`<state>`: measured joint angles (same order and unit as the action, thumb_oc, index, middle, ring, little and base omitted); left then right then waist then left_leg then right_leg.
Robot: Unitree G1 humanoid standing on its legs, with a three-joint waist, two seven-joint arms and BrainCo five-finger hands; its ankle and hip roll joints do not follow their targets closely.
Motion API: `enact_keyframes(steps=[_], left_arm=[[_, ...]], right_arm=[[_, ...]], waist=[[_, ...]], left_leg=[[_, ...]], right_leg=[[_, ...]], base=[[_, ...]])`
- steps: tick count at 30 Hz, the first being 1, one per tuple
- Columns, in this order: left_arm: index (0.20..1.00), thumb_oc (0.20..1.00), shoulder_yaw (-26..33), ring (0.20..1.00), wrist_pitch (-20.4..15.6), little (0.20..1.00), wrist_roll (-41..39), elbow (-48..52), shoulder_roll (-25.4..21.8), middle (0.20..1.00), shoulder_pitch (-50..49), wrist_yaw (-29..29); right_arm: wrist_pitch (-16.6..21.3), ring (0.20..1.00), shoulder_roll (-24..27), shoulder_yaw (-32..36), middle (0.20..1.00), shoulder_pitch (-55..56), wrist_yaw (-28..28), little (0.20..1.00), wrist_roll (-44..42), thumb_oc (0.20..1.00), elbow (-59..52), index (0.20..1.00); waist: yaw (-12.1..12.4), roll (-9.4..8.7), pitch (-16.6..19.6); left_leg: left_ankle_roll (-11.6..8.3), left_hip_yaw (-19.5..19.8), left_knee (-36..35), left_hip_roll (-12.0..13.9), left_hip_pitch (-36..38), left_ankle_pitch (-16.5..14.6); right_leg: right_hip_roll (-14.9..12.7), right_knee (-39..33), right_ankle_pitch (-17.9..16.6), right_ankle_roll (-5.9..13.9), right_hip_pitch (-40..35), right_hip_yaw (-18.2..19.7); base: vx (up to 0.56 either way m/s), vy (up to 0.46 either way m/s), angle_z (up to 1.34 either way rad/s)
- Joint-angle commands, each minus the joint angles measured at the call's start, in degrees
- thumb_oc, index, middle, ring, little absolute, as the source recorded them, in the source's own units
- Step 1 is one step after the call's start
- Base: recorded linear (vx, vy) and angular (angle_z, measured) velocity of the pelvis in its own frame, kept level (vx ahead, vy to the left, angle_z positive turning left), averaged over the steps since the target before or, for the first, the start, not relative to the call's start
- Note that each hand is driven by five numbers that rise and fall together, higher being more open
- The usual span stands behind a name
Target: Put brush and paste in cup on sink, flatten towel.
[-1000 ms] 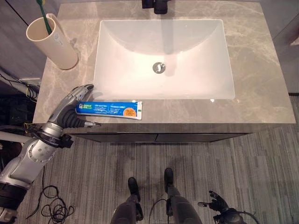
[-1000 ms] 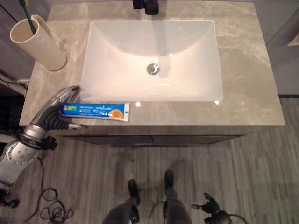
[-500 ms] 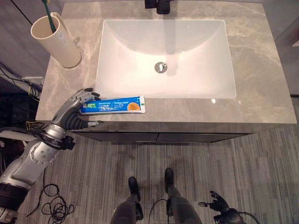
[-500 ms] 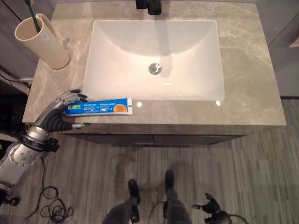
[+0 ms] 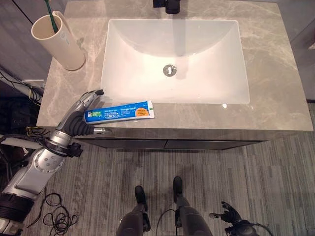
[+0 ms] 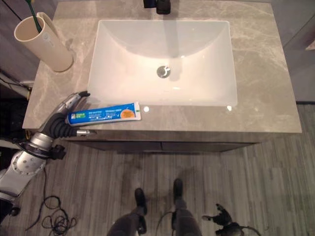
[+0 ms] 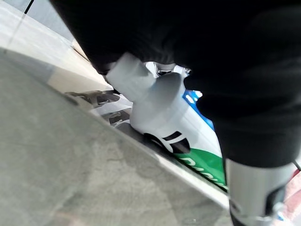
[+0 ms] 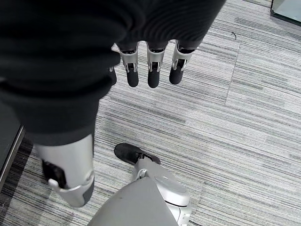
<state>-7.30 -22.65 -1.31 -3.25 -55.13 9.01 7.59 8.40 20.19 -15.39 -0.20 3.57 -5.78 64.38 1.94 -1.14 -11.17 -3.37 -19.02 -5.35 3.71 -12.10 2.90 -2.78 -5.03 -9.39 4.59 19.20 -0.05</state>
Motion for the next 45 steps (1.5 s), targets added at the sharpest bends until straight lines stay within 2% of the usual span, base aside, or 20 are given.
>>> enact_keyframes(steps=[1, 2, 3, 4, 7, 9, 10, 13, 17, 21, 27, 30, 36, 42, 45], left_arm=[[0.950, 0.950, -2.4, 0.950, 1.5, 0.950, -1.4, -2.1, 2.0, 0.950, -1.3, -3.4], [0.944, 0.944, -2.5, 0.944, 1.5, 0.944, -1.4, -2.1, 2.0, 0.944, -1.2, -3.4], [0.846, 0.846, -2.6, 0.846, 1.5, 0.846, -1.5, -2.1, 2.1, 0.846, -1.1, -3.5], [0.827, 0.827, -2.7, 0.827, 1.6, 0.827, -1.7, -2.1, 2.1, 0.827, -1.0, -3.7], [0.837, 0.837, -3.1, 0.837, 1.6, 0.837, -0.7, -1.8, 1.3, 0.837, -1.0, -4.0], [0.812, 0.812, -3.3, 0.812, 1.6, 0.812, -0.7, -1.7, 1.2, 0.812, -1.0, -4.1], [0.840, 0.840, -3.6, 0.840, 1.6, 0.840, -0.9, -1.7, 1.4, 0.840, -0.9, -4.3], [0.840, 0.840, -4.2, 0.840, 1.3, 0.840, 0.1, -1.5, 0.7, 0.840, -0.7, -4.4], [0.868, 0.868, -5.0, 0.868, 0.8, 0.868, 2.5, 0.0, -1.8, 0.868, 0.1, -4.2], [0.843, 0.843, -6.5, 0.843, 0.4, 0.843, 4.6, 0.2, -3.9, 0.843, 1.1, -4.1], [0.711, 0.711, -9.0, 0.711, -0.1, 0.711, 7.6, -0.5, -6.1, 0.711, 2.4, -4.3], [0.598, 0.598, -9.0, 0.598, 0.0, 0.598, 7.5, -0.7, -6.1, 0.598, 2.0, -4.5], [0.539, 0.539, -8.5, 0.539, 0.3, 0.539, 5.5, -0.9, -4.6, 0.539, 1.0, -4.8], [0.517, 0.517, -8.4, 0.517, 0.7, 0.517, 5.0, -1.5, -3.5, 0.517, 0.4, -5.0], [0.470, 0.470, -8.6, 0.470, 0.7, 0.470, 5.6, -1.4, -3.8, 0.470, 0.5, -5.0]], right_arm=[[0.1, 1.000, -0.2, -1.4, 1.000, 0.9, 0.3, 1.000, 0.9, 1.000, 0.5, 1.000], [0.1, 1.000, -0.2, -1.4, 1.000, 0.9, 0.3, 1.000, 0.9, 1.000, 0.5, 1.000], [0.1, 1.000, -0.3, -1.4, 1.000, 0.9, 0.3, 1.000, 0.9, 1.000, 0.5, 1.000], [0.1, 1.000, -0.2, -1.4, 1.000, 0.9, 0.2, 1.000, 0.9, 1.000, 0.6, 1.000], [0.0, 1.000, -0.4, -1.3, 1.000, 0.9, 0.3, 1.000, 0.7, 1.000, 0.6, 1.000], [0.0, 1.000, -0.4, -1.2, 1.000, 0.9, 0.2, 1.000, 0.7, 1.000, 0.7, 1.000], [0.0, 1.000, -0.4, -1.3, 1.000, 0.9, 0.2, 1.000, 0.7, 1.000, 0.7, 1.000], [0.1, 1.000, -0.3, -1.3, 1.000, 1.0, 0.2, 1.000, 0.7, 1.000, 0.5, 1.000], [0.3, 1.000, -0.2, -1.4, 1.000, 1.2, 0.1, 1.000, 0.8, 1.000, 0.2, 1.000], [0.3, 1.000, -0.1, -1.5, 1.000, 1.3, 0.2, 1.000, 1.0, 1.000, 0.0, 1.000], [0.4, 1.000, -0.1, -1.8, 1.000, 1.2, 0.2, 1.000, 1.2, 1.000, 0.1, 1.000], [0.5, 1.000, -0.1, -1.7, 1.000, 1.4, 0.2, 1.000, 1.2, 1.000, 0.0, 1.000], [0.4, 1.000, 0.0, -1.7, 1.000, 1.2, 0.4, 1.000, 1.3, 1.000, 0.4, 1.000], [0.3, 1.000, 0.1, -1.6, 1.000, 1.0, 0.4, 1.000, 1.2, 1.000, 0.7, 1.000], [0.3, 1.000, 0.1, -1.7, 1.000, 1.0, 0.5, 1.000, 1.4, 1.000, 1.0, 1.000]], waist=[[-1.4, -0.65, 1.7], [-1.4, -0.64, 1.7], [-1.5, -0.66, 1.7], [-1.5, -0.65, 1.6], [-1.5, -0.69, 1.7], [-1.6, -0.71, 1.7], [-1.6, -0.70, 1.7], [-1.6, -0.78, 1.9], [-1.7, -0.87, 1.9], [-1.7, -1.03, 1.8], [-1.7, -0.94, 1.4], [-1.7, -0.99, 1.5], [-1.7, -0.92, 1.9], [-1.7, -0.83, 1.9], [-1.7, -0.83, 2.0]], left_leg=[[-2.90, 5.7, 0.3, 2.4, -2.0, 1.8], [-2.90, 5.7, 0.3, 2.4, -2.0, 1.8], [-2.90, 5.8, 0.3, 2.3, -2.1, 1.9], [-2.90, 5.9, 0.3, 2.3, -2.1, 1.9], [-2.92, 5.8, 0.3, 2.4, -2.2, 1.9], [-2.94, 5.8, 0.3, 2.4, -2.1, 1.9], [-2.93, 5.8, 0.3, 2.4, -2.1, 1.8], [-2.89, 5.8, 0.3, 2.4, -1.9, 1.7], [-2.95, 5.6, 0.3, 2.6, -1.7, 1.6], [-3.01, 5.6, 0.3, 2.6, -1.9, 1.7], [-3.04, 5.5, 0.3, 2.7, -2.0, 1.8], [-3.08, 5.3, 0.3, 2.9, -1.6, 1.7], [-3.09, 5.1, 0.3, 3.0, -1.0, 1.6], [-3.05, 5.0, 0.3, 3.0, -1.1, 1.6], [-3.05, 5.1, 0.3, 3.0, -1.1, 1.6]], right_leg=[[-3.0, 0.0, -0.8, 4.33, -0.6, 1.8], [-3.0, 0.0, -0.8, 4.32, -0.6, 1.7], [-3.0, 0.0, -0.8, 4.36, -0.6, 1.6], [-3.0, 0.0, -0.9, 4.37, -0.6, 1.6], [-3.0, 0.0, -0.8, 4.41, -0.5, 1.7], [-3.1, 0.0, -0.8, 4.42, -0.5, 1.7], [-3.1, 0.0, -0.8, 4.42, -0.6, 1.6], [-3.0, 0.0, -0.7, 4.38, -0.7, 1.8], [-3.1, 0.0, -0.7, 4.43, -0.8, 1.9], [-3.0, 0.0, -0.8, 4.49, -0.6, 2.0], [-2.8, 0.0, -0.9, 4.48, -0.3, 2.1], [-2.8, 0.0, -0.9, 4.46, -0.5, 2.1], [-2.7, 0.0, -0.7, 4.38, -0.9, 2.2], [-2.7, 0.0, -0.7, 4.36, -0.8, 2.1], [-2.6, 0.0, -0.7, 4.34, -0.8, 2.1]], base=[[0.00, 0.000, 0.00], [0.00, 0.000, 0.00], [0.00, 0.000, 0.00], [0.00, 0.000, 0.00], [0.00, 0.000, 0.00], [0.00, 0.000, 0.00], [0.00, 0.000, 0.00], [0.00, 0.000, 0.00], [0.00, -0.002, -0.01], [0.00, -0.008, -0.05], [0.00, 0.000, 0.00], [0.00, 0.000, 0.00], [0.00, 0.000, 0.00], [0.00, 0.000, 0.00], [0.00, 0.000, 0.00]])
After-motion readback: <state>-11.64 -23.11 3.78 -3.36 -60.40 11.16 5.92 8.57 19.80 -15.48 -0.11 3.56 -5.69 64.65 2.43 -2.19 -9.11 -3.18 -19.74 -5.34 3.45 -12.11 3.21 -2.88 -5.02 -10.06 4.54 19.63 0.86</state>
